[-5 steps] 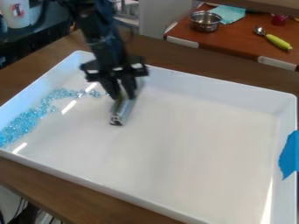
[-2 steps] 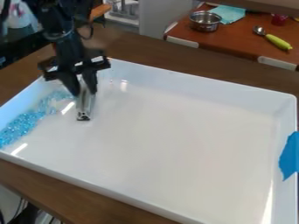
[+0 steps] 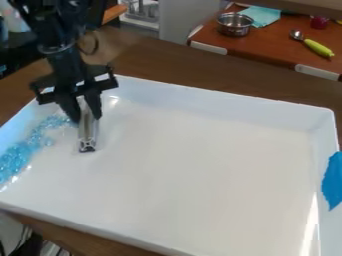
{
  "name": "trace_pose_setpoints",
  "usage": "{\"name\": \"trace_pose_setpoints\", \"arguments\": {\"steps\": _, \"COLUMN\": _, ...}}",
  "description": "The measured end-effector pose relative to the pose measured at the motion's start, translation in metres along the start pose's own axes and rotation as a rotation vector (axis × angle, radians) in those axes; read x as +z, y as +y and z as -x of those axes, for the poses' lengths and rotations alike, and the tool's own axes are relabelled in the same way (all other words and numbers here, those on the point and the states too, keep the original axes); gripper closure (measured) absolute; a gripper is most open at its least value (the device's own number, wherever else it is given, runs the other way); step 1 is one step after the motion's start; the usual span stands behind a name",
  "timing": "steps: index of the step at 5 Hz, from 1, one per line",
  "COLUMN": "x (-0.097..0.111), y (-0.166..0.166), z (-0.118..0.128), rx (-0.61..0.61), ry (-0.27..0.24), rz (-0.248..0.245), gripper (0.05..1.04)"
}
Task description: Sweep into pile
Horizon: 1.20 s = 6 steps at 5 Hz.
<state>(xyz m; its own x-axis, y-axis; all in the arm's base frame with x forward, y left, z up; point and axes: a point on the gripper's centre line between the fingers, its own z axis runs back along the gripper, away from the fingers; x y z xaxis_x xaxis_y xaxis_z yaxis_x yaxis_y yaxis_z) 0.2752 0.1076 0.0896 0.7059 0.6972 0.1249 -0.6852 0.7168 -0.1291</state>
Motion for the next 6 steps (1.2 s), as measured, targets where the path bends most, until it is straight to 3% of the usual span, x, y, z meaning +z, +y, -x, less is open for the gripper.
{"name": "trace_pose_setpoints", "arguments": {"steps": 1, "x": 0.002, "y": 0.005, "z": 0.012, "rx": 0.008, "ry": 0.000, "rz": -0.017, "gripper": 0.748}}
{"name": "trace_pose_setpoints", "arguments": {"steps": 2, "x": 0.002, "y": -0.001, "z": 0.014, "rx": -0.086, "ry": -0.058, "rz": -0.066, "gripper": 0.748}}
{"name": "trace_pose_setpoints", "arguments": {"steps": 3, "x": 0.002, "y": -0.017, "z": 0.006, "rx": -0.166, "ry": -0.104, "rz": -0.102, "gripper": 0.748}}
{"name": "trace_pose_setpoints", "arguments": {"steps": 5, "x": -0.006, "y": -0.044, "z": -0.033, "rx": -0.197, "ry": -0.162, "rz": -0.106, "gripper": 0.748}}
{"name": "trace_pose_setpoints", "arguments": {"steps": 6, "x": -0.008, "y": -0.051, "z": -0.040, "rx": -0.181, "ry": -0.135, "rz": -0.100, "gripper": 0.748}}
